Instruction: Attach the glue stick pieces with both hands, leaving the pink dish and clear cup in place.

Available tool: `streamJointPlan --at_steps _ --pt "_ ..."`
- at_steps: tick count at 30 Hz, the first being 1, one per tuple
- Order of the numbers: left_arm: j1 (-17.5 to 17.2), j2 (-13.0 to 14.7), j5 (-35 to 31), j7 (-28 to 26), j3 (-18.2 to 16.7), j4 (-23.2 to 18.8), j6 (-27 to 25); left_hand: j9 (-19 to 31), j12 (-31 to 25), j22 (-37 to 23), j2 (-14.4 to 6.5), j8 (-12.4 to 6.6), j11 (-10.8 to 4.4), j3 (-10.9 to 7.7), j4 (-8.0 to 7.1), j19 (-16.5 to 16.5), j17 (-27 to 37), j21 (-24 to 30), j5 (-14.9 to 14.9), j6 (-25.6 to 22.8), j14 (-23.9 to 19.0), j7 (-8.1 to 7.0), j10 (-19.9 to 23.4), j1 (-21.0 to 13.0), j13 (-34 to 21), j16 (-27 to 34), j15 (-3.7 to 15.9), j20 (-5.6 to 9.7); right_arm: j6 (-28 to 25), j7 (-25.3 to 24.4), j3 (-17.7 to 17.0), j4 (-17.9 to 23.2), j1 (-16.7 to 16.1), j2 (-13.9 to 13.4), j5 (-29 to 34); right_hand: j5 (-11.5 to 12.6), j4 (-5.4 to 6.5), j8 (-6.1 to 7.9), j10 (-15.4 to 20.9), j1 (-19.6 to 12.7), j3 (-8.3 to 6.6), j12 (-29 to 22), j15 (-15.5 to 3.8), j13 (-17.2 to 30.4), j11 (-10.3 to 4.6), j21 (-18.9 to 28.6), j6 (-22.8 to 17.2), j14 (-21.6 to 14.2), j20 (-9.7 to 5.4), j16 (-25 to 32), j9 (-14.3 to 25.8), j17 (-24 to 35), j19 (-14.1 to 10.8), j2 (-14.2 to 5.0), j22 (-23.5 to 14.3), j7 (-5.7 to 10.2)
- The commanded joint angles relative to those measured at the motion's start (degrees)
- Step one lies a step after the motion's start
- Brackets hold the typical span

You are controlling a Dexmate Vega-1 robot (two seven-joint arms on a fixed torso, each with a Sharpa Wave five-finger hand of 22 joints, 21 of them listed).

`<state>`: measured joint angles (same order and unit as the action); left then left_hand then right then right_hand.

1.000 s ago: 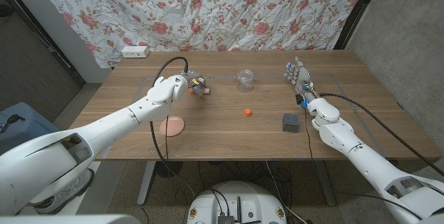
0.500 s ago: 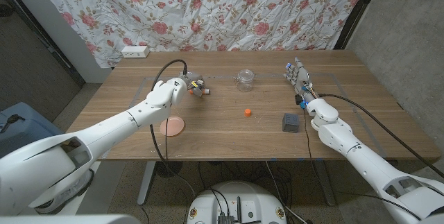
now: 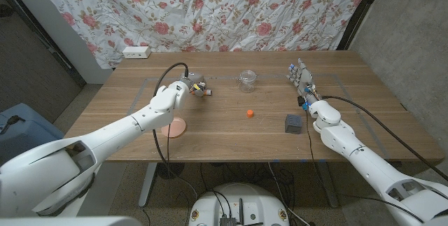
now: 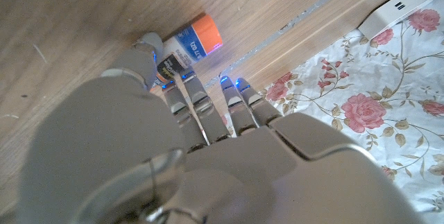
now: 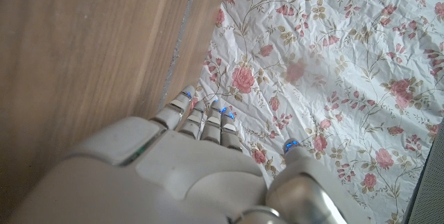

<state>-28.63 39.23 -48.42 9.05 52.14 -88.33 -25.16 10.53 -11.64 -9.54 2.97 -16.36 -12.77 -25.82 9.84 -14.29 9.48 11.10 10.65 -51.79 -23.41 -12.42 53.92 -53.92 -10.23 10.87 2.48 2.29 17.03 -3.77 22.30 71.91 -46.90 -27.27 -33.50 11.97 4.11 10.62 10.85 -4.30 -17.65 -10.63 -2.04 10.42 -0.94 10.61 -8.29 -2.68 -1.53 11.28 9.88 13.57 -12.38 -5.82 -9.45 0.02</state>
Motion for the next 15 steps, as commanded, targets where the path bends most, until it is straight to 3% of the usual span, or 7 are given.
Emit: streamJointPlan --at_steps 1,11,15 --pt "-0.72 -1.36 -0.4 -4.73 0.85 1.72 -1.03 0.36 -0.08 -0.32 -0.25 -0.45 -0.15 1.34 -0.03 -1.54 0.13 0.3 0.08 -4.85 -1.92 0.2 3.61 -1.67 -0.32 -0.12 8.67 1.68 0.03 -0.9 -0.25 0.59 -0.5 -0.04 0.13 0.47 0.0 0.39 0.38 0.48 -0.54 -0.41 -0.29 0.08 -0.06 0.27 -0.51 -0.19 0.31 0.41 0.13 -0.02 -0.22 -0.25 -0.17 0.11" --pt "-1.35 -0.97 -1.03 -5.44 1.35 0.7 -2.59 1.01 -0.94 -0.32 -2.16 -1.27 -0.18 3.37 -0.01 -4.56 0.36 0.5 0.09 -12.01 -6.04 0.64 12.03 -4.39 -0.67 0.23 9.55 2.53 -0.25 -0.69 -0.22 0.47 -0.19 -0.14 0.11 0.47 -0.02 0.41 0.55 0.55 -0.7 -0.43 -0.35 0.1 -0.1 0.32 -0.78 -0.24 0.38 0.45 0.14 -0.13 -0.41 -0.35 -0.18 0.31" --pt "-1.81 -0.25 -1.27 -5.54 0.96 -0.75 -3.3 0.85 -1.29 -0.34 -2.38 -1.66 -0.16 4.14 -0.03 -5.2 0.39 0.47 0.03 -14.34 -7.69 1.46 14.97 -5.01 -0.77 0.34 9.84 2.7 -0.36 -0.55 -0.18 0.46 -0.02 -0.29 0.21 0.46 -0.03 0.39 0.54 0.59 -0.73 -0.41 -0.36 0.1 -0.1 0.32 -0.81 -0.25 0.35 0.47 0.14 -0.16 -0.43 -0.35 -0.18 0.36"
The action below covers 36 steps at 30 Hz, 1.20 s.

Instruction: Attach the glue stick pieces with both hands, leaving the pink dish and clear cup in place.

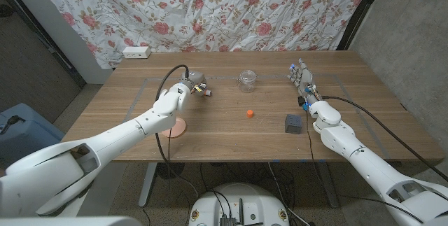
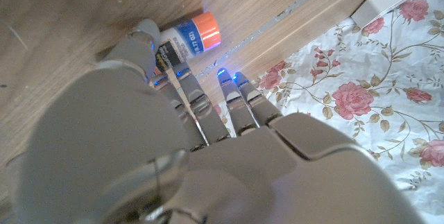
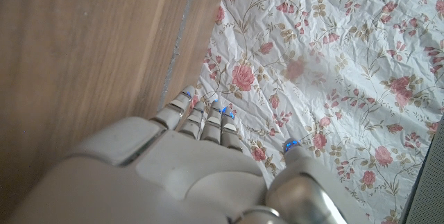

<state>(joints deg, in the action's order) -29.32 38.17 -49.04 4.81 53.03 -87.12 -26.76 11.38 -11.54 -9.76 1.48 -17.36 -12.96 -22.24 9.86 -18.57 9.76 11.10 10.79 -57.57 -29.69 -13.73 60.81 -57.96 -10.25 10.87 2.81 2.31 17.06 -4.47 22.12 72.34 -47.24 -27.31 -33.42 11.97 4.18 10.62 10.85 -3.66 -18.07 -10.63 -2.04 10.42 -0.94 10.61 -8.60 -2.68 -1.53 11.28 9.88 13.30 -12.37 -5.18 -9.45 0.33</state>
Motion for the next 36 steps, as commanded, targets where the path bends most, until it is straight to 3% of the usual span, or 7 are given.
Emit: streamJointPlan --at_steps 1,23,29,36 --pt "-1.21 0.9 -0.8 -1.03 -0.02 -2.38 -2.2 -0.19 -1.44 -0.13 -0.85 -0.58 0.05 0.75 -0.1 -1.06 0.13 0.48 -0.14 -8.85 -1.67 2.81 8.57 -0.94 -0.77 0.36 9.51 2.8 -0.42 0.25 0.01 0.06 0.35 -0.32 0.14 0.46 -0.1 0.4 0.55 -0.04 -0.32 -0.41 -0.37 0.1 -0.1 0.32 -0.53 -0.25 0.33 0.47 0.14 0.11 -0.45 -0.99 -0.19 0.06" --pt "-1.73 3.14 -3.45 2.37 -1.78 -7.69 -3.95 -0.57 -1.21 -0.2 -1.0 0.12 0.05 2.06 -0.62 -1.52 0.2 0.42 -0.19 -9.6 -3.06 2.79 10.46 0.01 -0.79 0.37 9.46 2.12 -1.62 0.6 0.85 3.51 -0.22 -2.62 2.14 0.43 -0.27 0.23 0.44 0.0 -0.53 -0.32 -0.27 0.12 -0.03 0.24 -0.42 -0.12 0.41 0.44 0.14 -0.1 -0.35 -0.91 -0.19 0.62" --pt "-1.89 3.6 -3.63 2.99 -2.59 -8.75 -3.99 -0.62 -1.13 -0.21 -1.11 0.29 0.05 2.17 -0.62 -1.54 0.2 0.41 -0.16 -9.6 -3.18 2.83 10.63 0.05 -0.8 0.34 9.49 2.04 -2.55 -0.31 0.92 6.19 -1.34 -3.76 3.0 0.42 -0.38 0.19 0.47 -0.03 -0.59 -0.32 -0.33 0.13 0.02 0.24 -0.36 -0.12 0.3 0.47 0.14 -0.14 -0.36 -0.91 -0.19 0.73" --pt "-2.91 4.58 -3.24 3.57 -4.17 -10.47 -4.59 -0.65 -1.04 -0.22 -1.2 0.43 0.04 2.29 -0.6 -1.6 0.2 0.4 -0.14 -9.65 -3.26 2.87 10.75 0.08 -0.8 0.29 9.5 2.02 -6.04 -2.02 1.62 12.37 -3.21 -7.04 5.84 0.41 -0.45 0.18 0.42 -0.02 -0.65 -0.29 -0.31 0.13 0.07 0.23 -0.4 -0.11 0.24 0.5 0.14 -0.18 -0.36 -0.93 -0.19 0.82"
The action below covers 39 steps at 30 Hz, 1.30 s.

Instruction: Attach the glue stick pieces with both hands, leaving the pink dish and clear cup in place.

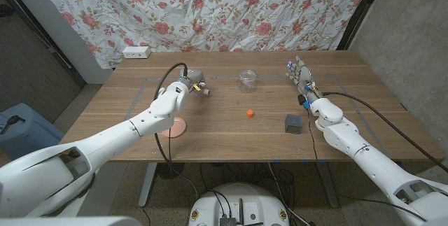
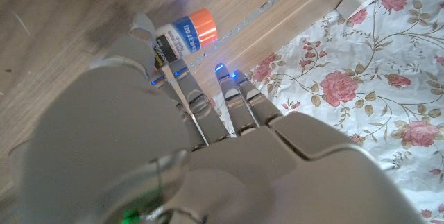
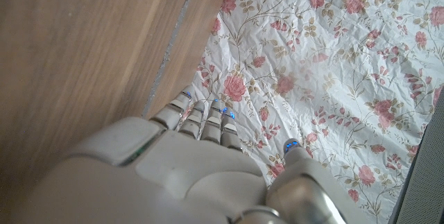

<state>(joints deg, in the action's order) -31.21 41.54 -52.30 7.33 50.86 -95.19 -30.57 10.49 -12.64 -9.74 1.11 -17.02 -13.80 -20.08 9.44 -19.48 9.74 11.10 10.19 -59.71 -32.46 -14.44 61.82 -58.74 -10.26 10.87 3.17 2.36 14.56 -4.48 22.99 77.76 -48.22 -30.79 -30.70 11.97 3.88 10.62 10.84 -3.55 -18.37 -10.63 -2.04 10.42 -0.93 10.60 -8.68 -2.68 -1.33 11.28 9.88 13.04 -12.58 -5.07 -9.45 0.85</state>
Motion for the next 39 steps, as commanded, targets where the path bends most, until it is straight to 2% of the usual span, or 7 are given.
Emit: streamJointPlan --at_steps 1,6,17,29,33,39 --pt "-1.14 1.44 -0.08 1.13 -2.09 -2.69 -0.78 0.23 0.08 -0.23 -0.82 0.12 0.88 0.16 -0.17 -0.72 0.21 0.41 0.45 -7.5 -0.49 3.55 9.76 0.87 -0.79 0.28 9.13 1.97 -3.83 -2.31 0.78 7.84 -2.6 -3.95 3.49 0.4 -0.17 0.17 0.46 -0.12 -0.35 -0.31 -0.3 0.13 0.08 0.22 -0.3 -0.1 0.03 0.5 0.14 0.07 -0.14 -1.0 -0.19 0.39" --pt "-2.0 2.57 -0.43 1.89 -2.8 -4.96 -1.0 0.26 0.14 -0.24 -0.81 0.24 0.88 0.28 -0.17 -0.75 0.2 0.41 0.45 -7.39 -0.5 3.49 9.83 0.94 -0.8 0.22 9.1 1.94 -1.82 -3.74 1.47 9.62 -3.62 -4.97 7.52 0.37 -0.52 0.15 0.53 -0.33 -0.36 -0.33 -0.45 0.14 0.21 0.18 -0.28 -0.08 0.08 0.49 0.14 -0.05 -0.05 -0.74 -0.19 0.88" --pt "-2.59 2.06 -1.93 3.95 -3.43 -6.97 -2.68 0.35 0.31 -0.25 -0.93 0.45 0.88 0.57 -0.21 -0.76 0.19 0.37 0.46 -7.42 -0.58 3.49 9.99 1.16 -0.81 0.14 9.08 1.97 -2.83 -6.17 1.63 14.26 -5.36 -7.41 12.95 0.34 -1.67 0.0 0.27 -1.29 -0.65 -0.24 -0.45 0.16 0.17 0.13 0.04 0.0 -0.17 0.39 0.14 -0.43 0.09 -0.39 -0.18 1.7" --pt "-2.59 1.48 -2.8 5.26 -3.78 -7.6 -2.96 0.47 0.48 -0.26 -1.06 0.55 0.89 0.91 -0.25 -0.81 0.19 0.35 0.47 -7.65 -0.64 3.7 10.23 1.42 -0.83 0.05 9.04 1.92 -8.18 -8.19 2.07 21.16 -7.28 -11.5 19.93 0.16 -3.12 0.02 0.06 -2.31 -0.78 -0.25 -0.38 0.23 0.33 -0.16 0.11 0.6 -0.15 0.16 0.15 -0.75 0.99 0.44 -0.16 3.19" --pt "-2.61 1.11 -2.8 5.64 -3.9 -7.66 -3.29 0.43 0.52 -0.27 -1.06 0.66 0.89 1.04 -0.25 -0.82 0.18 0.34 0.46 -7.68 -0.63 3.74 10.31 1.51 -0.84 0.0 9.02 1.96 -10.06 -8.05 2.38 23.15 -7.49 -13.08 22.42 0.08 -3.81 -0.03 0.0 -2.85 -0.91 -0.27 -0.39 0.27 -0.06 -0.25 0.31 1.31 -0.2 -0.07 0.17 -0.87 1.42 0.68 -0.16 3.74" --pt "-1.93 1.1 -1.73 5.48 -3.9 -6.69 -1.08 0.43 0.61 -0.27 -1.08 0.76 0.9 1.23 -0.32 -0.82 0.18 0.33 0.45 -7.71 -0.67 3.67 10.32 1.74 -0.84 -0.01 8.92 1.88 -12.83 -7.39 2.72 26.37 -7.78 -15.52 25.86 -0.06 -4.95 -0.23 -0.29 -3.83 -1.2 -0.25 -0.52 0.35 -0.46 -0.33 1.17 1.89 -0.2 -0.18 0.2 -1.03 2.02 1.0 -0.15 4.54"
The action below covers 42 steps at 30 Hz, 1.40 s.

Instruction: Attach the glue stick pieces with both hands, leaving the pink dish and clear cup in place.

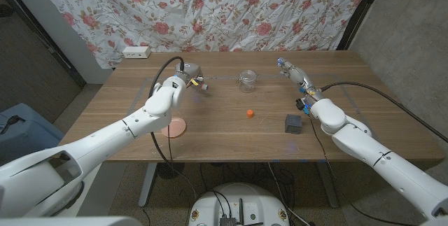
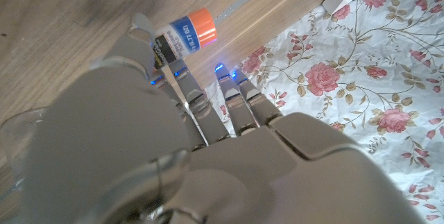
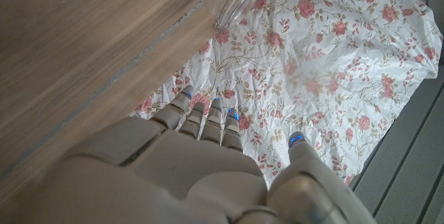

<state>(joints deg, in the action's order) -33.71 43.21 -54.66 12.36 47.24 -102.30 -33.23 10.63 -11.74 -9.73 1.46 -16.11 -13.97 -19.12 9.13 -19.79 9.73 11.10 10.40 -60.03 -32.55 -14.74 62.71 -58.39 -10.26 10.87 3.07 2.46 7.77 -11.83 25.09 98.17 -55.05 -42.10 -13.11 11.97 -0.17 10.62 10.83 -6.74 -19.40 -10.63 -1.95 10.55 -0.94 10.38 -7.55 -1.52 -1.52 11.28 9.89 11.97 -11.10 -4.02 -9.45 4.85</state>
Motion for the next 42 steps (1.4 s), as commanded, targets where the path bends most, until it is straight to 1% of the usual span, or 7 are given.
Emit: streamJointPlan --at_steps 1,13,18,26,29,35,42 --pt "0.81 -0.43 0.69 0.52 -0.18 0.63 2.14 0.29 -0.28 -0.28 -1.44 -0.13 1.07 0.3 -0.02 -0.53 0.19 0.33 0.25 -7.41 -0.57 3.92 9.44 1.43 -0.83 -0.02 9.02 1.78 -6.31 0.07 0.65 6.37 -0.99 -4.54 8.78 -0.09 -1.16 -0.23 -0.3 -0.86 -0.24 -0.26 -0.6 0.24 -0.58 -0.11 0.15 0.85 0.01 -0.2 0.21 0.0 0.69 0.03 -0.14 0.75" --pt "1.0 0.3 1.99 0.65 -0.39 1.35 4.6 0.28 -0.17 -0.28 -1.59 0.05 1.08 0.57 -0.08 -0.75 0.18 0.39 0.26 -7.53 -0.6 4.13 9.59 1.74 -0.84 -0.06 9.02 1.75 -8.99 3.4 1.91 10.99 -0.55 -8.87 15.57 -0.47 -3.38 -0.31 -1.12 -2.74 -0.77 -0.21 -0.48 0.44 -1.33 -0.18 1.89 1.98 0.69 -0.28 0.35 -0.18 1.83 0.64 -0.16 2.0" --pt "0.39 0.04 1.98 0.47 -0.92 0.86 3.13 0.25 -0.15 -0.28 -1.63 0.14 1.08 0.63 -0.03 -0.81 0.17 0.39 0.28 -7.56 -0.6 4.24 9.7 1.75 -0.85 -0.08 9.07 1.76 -9.85 5.88 2.07 12.84 -0.29 -11.04 17.7 -0.69 -4.56 -0.16 -1.45 -3.74 -1.01 -0.25 -0.43 0.56 -1.52 -0.09 2.32 2.51 1.03 -0.27 0.44 -0.21 2.05 1.09 -0.17 3.22" --pt "-0.38 0.15 1.25 1.07 -1.23 -0.34 0.54 0.23 -0.11 -0.28 -1.7 0.21 1.08 0.7 -0.02 -0.85 0.18 0.39 0.29 -7.66 -0.68 4.24 9.74 1.8 -0.85 -0.06 9.06 1.74 -12.8 9.56 2.77 16.35 0.64 -13.56 22.08 -1.1 -6.72 0.19 -1.36 -5.78 -1.54 -0.53 0.12 0.77 -1.76 -0.1 2.71 3.13 2.4 -0.15 0.57 -0.23 2.8 1.85 -0.19 3.48" --pt "-0.59 -0.11 1.08 1.07 -1.44 -0.55 -0.68 0.22 -0.09 -0.28 -1.75 0.26 1.08 0.73 -0.01 -0.86 0.19 0.39 0.3 -7.67 -0.74 4.36 9.76 1.82 -0.85 -0.05 9.08 1.76 -13.88 10.75 3.03 17.52 0.95 -14.12 23.46 -1.26 -7.93 0.16 -1.47 -7.05 -1.86 -0.6 0.73 0.88 -1.72 -0.04 3.49 3.48 2.85 -0.1 0.65 -0.23 3.03 2.37 -0.19 3.66" --pt "-0.26 -0.61 0.86 0.51 -1.34 0.04 -1.71 0.2 -0.04 -0.29 -1.75 0.36 1.08 0.82 0.03 -0.87 0.18 0.38 0.3 -7.68 -0.75 4.36 9.8 1.85 -0.85 -0.07 9.07 1.75 -15.64 13.9 4.37 19.36 2.49 -14.92 27.2 -1.08 -9.27 0.3 -1.41 -8.94 -2.47 -0.77 1.11 1.06 -1.73 0.04 4.2 3.68 3.68 0.04 0.76 -0.23 3.18 2.76 -0.19 4.05" --pt "0.41 -1.21 1.15 -0.15 -1.06 0.91 -2.1 0.19 0.01 -0.29 -1.81 0.48 1.08 0.91 0.04 -0.82 0.17 0.34 0.32 -7.71 -0.78 4.31 9.83 1.92 -0.85 -0.09 9.07 1.7 -17.48 18.13 5.74 21.5 4.25 -15.32 30.44 -0.39 -10.25 0.58 -1.34 -11.28 -3.38 -0.97 1.81 1.3 -1.4 0.09 4.6 3.93 4.27 0.17 0.89 -0.22 3.36 2.94 -0.18 4.31"
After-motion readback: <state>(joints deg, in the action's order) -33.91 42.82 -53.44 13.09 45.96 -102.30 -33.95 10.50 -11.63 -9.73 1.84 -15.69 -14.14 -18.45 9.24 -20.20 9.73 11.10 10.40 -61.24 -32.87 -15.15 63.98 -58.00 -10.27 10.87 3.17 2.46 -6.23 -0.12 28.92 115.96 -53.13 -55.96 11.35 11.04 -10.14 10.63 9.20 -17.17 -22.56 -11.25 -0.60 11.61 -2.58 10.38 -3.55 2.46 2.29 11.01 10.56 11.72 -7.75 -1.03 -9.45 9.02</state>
